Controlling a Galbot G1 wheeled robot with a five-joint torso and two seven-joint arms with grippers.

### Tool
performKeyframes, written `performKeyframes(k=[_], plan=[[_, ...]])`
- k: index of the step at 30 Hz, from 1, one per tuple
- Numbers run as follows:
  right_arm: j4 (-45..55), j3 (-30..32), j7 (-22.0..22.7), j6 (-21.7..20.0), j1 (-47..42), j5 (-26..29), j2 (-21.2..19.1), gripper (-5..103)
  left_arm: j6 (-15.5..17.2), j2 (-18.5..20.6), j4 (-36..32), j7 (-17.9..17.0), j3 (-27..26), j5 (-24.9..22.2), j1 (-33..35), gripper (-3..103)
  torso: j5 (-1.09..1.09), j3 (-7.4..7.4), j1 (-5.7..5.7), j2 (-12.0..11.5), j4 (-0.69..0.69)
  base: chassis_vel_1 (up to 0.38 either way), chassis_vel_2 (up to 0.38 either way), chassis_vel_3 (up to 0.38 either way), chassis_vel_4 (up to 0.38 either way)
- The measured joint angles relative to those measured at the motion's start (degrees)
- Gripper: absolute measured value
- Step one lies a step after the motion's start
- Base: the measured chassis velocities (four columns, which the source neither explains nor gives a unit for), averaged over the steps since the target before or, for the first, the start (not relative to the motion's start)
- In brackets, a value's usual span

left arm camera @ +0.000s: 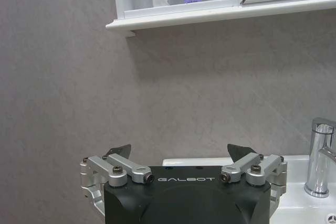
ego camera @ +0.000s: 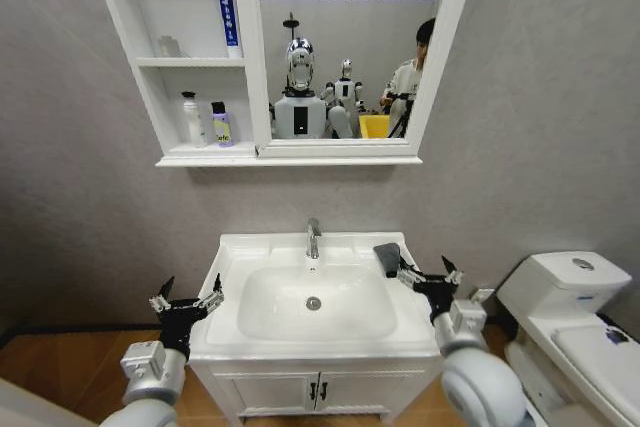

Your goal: Move facial cleanser and shampoo from washbasin to cabinet, then wipe washbasin with towel.

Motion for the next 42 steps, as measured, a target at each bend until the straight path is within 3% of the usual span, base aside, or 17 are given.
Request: performKeyframes(k=[6, 20, 37, 38, 39, 40, 41, 42], plan=[[3.12, -2.76, -0.08, -0.79, -2.92, -3.62, 3.54, 100, 0.0, 0.0, 0.0, 0.0, 0.0, 0.0, 0.0, 100, -0.01, 0.01, 0.0, -0.01, 0.03, 0.0, 0.0, 0.0, 0.0], [3.69, -2.93, 0.31, -2.01, -2.01, -1.47, 1.97, 100, 0.01, 0.0, 0.0, 0.0, 0.0, 0.0, 0.0, 100, 0.0, 0.02, 0.03, -0.03, 0.01, 0.082, -0.089, -0.076, 0.089], [2.33, -4.31, -1.68, -1.29, -1.84, -0.99, 0.9, 100, 0.01, 0.0, -0.04, 0.02, 0.0, 0.0, 0.01, 100, 0.05, -0.01, -0.05, 0.03, -0.02, 0.288, -0.291, -0.287, 0.281], [2.3, -4.38, -1.83, -1.28, -1.52, -0.99, 0.73, 100, 0.02, 0.0, -0.01, -0.12, -0.06, 0.02, -0.02, 100, -0.09, 0.04, 0.09, -0.05, 0.14, 0.348, -0.355, -0.349, 0.385], [2.3, -4.38, -1.83, -1.28, -1.52, -0.99, 0.73, 100, 0.02, 0.0, -0.01, -0.12, -0.06, 0.02, -0.02, 100, -0.09, 0.04, 0.09, -0.05, 0.14, 0.348, -0.355, -0.349, 0.385], [2.29, -4.34, -1.89, -1.37, -1.56, -0.96, 0.48, 100, 0.03, 0.0, 0.0, 0.01, -0.01, 0.0, 0.01, 100, -0.03, 0.05, 0.06, -0.04, -0.01, 0.391, -0.355, -0.376, 0.303], [2.33, -4.31, -2.0, -1.44, -1.42, -0.92, 0.16, 100, 0.01, 0.0, -0.04, -0.06, 0.0, 0.01, 0.02, 100, 0.06, -0.01, -0.04, 0.01, 0.0, 0.327, -0.329, -0.376, 0.301], [2.36, -4.31, -2.09, -1.58, -1.42, -0.87, -0.09, 100, 0.04, 0.0, -0.02, 0.02, 0.01, 0.0, 0.0, 100, -0.01, 0.01, -0.01, 0.0, 0.01, 0.327, -0.393, -0.374, 0.301]])
